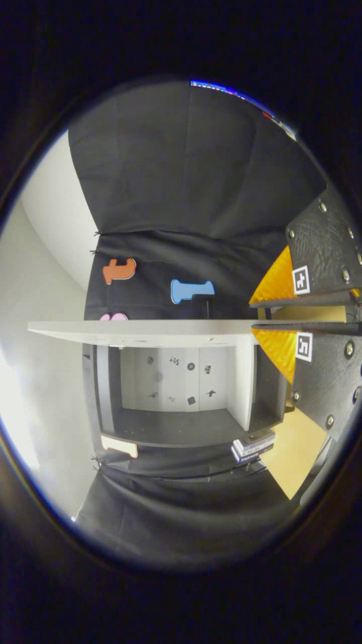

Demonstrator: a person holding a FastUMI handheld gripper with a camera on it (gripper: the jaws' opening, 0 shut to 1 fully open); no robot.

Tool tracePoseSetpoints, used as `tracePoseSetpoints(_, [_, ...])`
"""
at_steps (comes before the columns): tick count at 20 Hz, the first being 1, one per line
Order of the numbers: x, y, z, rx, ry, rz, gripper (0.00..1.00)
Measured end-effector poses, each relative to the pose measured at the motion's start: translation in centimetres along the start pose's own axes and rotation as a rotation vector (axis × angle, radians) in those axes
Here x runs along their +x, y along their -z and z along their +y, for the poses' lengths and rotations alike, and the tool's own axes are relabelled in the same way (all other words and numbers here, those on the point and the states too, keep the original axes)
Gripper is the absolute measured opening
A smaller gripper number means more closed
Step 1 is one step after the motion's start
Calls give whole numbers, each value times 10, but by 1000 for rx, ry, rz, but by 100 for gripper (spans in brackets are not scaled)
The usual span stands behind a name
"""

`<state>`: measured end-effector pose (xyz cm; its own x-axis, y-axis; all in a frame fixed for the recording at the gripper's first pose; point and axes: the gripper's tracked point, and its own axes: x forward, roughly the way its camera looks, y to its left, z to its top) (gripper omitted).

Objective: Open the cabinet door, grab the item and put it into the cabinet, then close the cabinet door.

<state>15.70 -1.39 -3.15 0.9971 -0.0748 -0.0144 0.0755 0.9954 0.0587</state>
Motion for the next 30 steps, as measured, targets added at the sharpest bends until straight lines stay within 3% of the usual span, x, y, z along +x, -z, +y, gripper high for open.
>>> tracePoseSetpoints(4, [-2, 5, 20, 12, -29, 5, 21])
tracePoseSetpoints(7, [-6, 14, 29, 8, -64, 37, 37])
tracePoseSetpoints(11, [-11, 36, 48, 1, -101, 105, 50])
tracePoseSetpoints(14, [-11, 59, 68, 15, -130, 161, 67])
tracePoseSetpoints(25, [-30, 153, 103, 29, -173, 444, 69])
tracePoseSetpoints(30, [-35, 180, 99, 5, -143, 535, 69])
